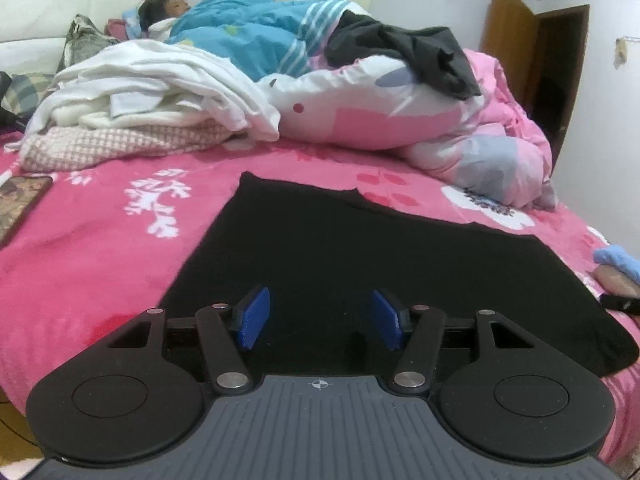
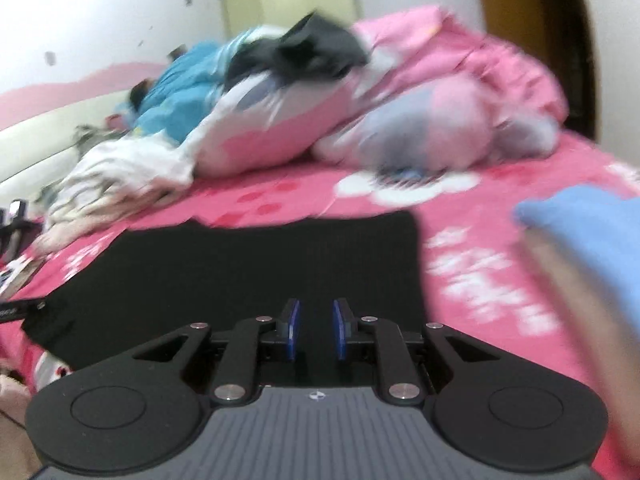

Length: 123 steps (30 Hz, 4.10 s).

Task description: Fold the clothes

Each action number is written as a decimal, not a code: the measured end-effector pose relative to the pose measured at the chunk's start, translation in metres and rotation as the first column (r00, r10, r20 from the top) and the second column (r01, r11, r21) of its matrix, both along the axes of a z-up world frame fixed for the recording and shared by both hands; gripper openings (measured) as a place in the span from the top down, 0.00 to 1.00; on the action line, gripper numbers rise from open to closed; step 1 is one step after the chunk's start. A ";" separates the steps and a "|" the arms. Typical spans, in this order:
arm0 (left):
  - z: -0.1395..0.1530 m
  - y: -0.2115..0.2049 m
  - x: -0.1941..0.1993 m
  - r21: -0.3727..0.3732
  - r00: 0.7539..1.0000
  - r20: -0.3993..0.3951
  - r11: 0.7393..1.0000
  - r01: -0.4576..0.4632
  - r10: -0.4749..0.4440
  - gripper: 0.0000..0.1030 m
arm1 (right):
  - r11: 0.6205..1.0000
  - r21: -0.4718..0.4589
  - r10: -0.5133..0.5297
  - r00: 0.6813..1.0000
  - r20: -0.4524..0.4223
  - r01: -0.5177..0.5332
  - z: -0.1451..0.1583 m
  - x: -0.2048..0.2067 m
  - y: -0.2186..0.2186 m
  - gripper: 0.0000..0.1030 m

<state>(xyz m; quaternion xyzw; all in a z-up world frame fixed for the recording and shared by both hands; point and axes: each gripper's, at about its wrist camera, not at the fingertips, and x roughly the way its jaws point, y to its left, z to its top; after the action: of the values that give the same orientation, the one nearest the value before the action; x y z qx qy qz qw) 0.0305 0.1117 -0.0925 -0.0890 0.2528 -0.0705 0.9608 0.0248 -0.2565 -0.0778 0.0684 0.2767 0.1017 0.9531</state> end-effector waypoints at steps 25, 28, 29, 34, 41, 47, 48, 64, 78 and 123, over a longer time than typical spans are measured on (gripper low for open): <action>-0.023 0.022 -0.007 0.005 0.999 0.044 0.999 0.032 -0.032 0.35 | 0.981 -0.064 -0.190 0.977 -0.092 0.185 0.018 0.120 -0.039 0.86; -0.023 0.019 -0.006 0.011 0.999 0.043 1.000 0.027 -0.027 0.33 | 0.997 -0.011 -0.077 0.988 -0.135 0.076 0.010 0.154 -0.020 0.86; -0.024 0.019 -0.006 0.015 0.999 0.044 0.999 0.028 -0.029 0.33 | 0.998 0.000 -0.063 0.985 -0.158 0.064 0.003 0.169 -0.017 0.86; -0.024 0.021 -0.009 0.026 0.998 0.052 0.999 0.040 -0.041 0.33 | 0.973 -0.039 -0.231 0.956 -0.179 0.228 -0.017 0.219 -0.038 0.88; -0.017 0.023 -0.018 0.006 0.995 0.090 0.999 0.034 -0.034 0.33 | 0.997 -0.035 -0.076 0.991 -0.113 0.073 0.027 0.169 0.009 0.86; -0.020 0.022 -0.024 0.036 0.996 0.081 0.999 0.033 -0.036 0.33 | 0.933 -0.007 0.357 0.924 -0.135 -0.361 0.033 0.164 0.140 0.86; -0.022 0.024 -0.025 0.030 0.996 0.082 0.999 0.034 -0.036 0.33 | 0.915 -0.002 0.400 0.905 -0.143 -0.404 0.030 0.167 0.160 0.86; -0.028 0.045 -0.024 -0.116 0.991 0.103 0.988 0.097 -0.085 0.27 | 0.952 0.101 0.305 0.916 -0.261 -0.288 -0.025 0.268 0.247 0.89; -0.027 0.051 -0.027 -0.165 0.990 0.103 0.980 0.108 -0.091 0.26 | 0.881 0.123 0.473 0.846 -0.246 -0.456 0.008 0.228 0.271 0.86; -0.023 0.045 -0.017 -0.076 0.995 0.076 0.994 0.073 -0.067 0.27 | 0.975 0.103 0.219 0.934 -0.282 -0.197 -0.025 0.266 0.135 0.89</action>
<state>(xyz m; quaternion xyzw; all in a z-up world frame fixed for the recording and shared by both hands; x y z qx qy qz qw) 0.0138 0.1570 -0.1152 -0.1153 0.2176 -0.1174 0.9621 0.2910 -0.1212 -0.1028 0.0876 0.4158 0.2007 0.8827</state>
